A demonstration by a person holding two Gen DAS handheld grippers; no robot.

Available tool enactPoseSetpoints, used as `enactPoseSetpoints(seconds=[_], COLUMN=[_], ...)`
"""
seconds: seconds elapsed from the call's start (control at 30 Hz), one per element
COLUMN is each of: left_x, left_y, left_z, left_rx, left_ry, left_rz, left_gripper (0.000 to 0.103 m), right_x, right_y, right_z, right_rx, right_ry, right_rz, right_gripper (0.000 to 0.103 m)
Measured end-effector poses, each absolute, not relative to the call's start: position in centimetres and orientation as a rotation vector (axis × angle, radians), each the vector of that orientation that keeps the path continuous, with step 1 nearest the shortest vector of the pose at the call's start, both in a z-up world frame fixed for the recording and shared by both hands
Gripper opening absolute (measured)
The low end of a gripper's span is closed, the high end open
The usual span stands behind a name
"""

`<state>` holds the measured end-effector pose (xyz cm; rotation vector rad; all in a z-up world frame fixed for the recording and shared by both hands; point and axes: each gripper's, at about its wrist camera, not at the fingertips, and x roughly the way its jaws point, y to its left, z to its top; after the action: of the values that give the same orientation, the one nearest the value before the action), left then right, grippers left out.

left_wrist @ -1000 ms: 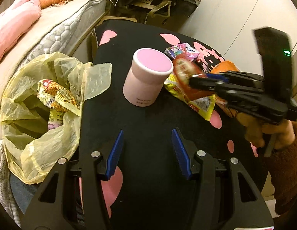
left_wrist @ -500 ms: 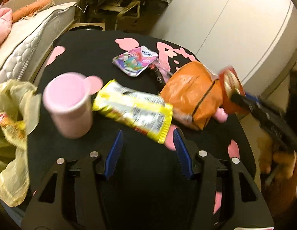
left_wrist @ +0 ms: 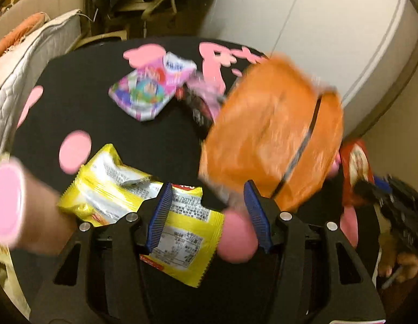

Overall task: Collect trash
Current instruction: 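Grasp the yellow snack packet with the left gripper while the right grasps the red tube snack, then carry both snacks over the yellow bag and open both grippers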

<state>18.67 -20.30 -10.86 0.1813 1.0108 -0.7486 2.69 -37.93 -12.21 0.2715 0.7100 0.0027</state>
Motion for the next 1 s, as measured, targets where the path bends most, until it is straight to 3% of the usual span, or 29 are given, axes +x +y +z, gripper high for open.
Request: enactPoseSetpoints(seconds=[0.3, 0.57, 0.73, 0.93, 0.97, 1.0], left_x=[12.9, 12.9, 15.2, 15.0, 14.9, 14.8], left_y=[-14.1, -9.0, -8.8, -11.3, -11.7, -11.8], left_z=[-9.8, -7.3, -9.8, -10.5, -10.5, -10.5], left_rx=[0.177, 0.02, -0.026, 0.072, 0.089, 0.095], left_ry=[1.016, 0.929, 1.051, 1.048, 1.044, 1.044], left_rz=[-0.833, -0.571, -0.472, -0.469, -0.467, -0.473], left_gripper=[0.052, 0.056, 0.056, 0.056, 0.055, 0.048], right_x=[2.4, 2.1, 2.1, 1.7, 1.6, 1.6], right_y=[-36.9, -34.7, -33.3, -32.4, -32.3, -32.3], right_z=[-12.0, -11.8, -12.3, -12.4, -12.4, -12.4], right_rx=[0.277, 0.255, 0.235, 0.224, 0.225, 0.225], right_ry=[0.699, 0.697, 0.719, 0.734, 0.736, 0.737], right_rz=[0.04, 0.068, 0.084, 0.095, 0.097, 0.098], right_gripper=[0.018, 0.018, 0.018, 0.018, 0.018, 0.018])
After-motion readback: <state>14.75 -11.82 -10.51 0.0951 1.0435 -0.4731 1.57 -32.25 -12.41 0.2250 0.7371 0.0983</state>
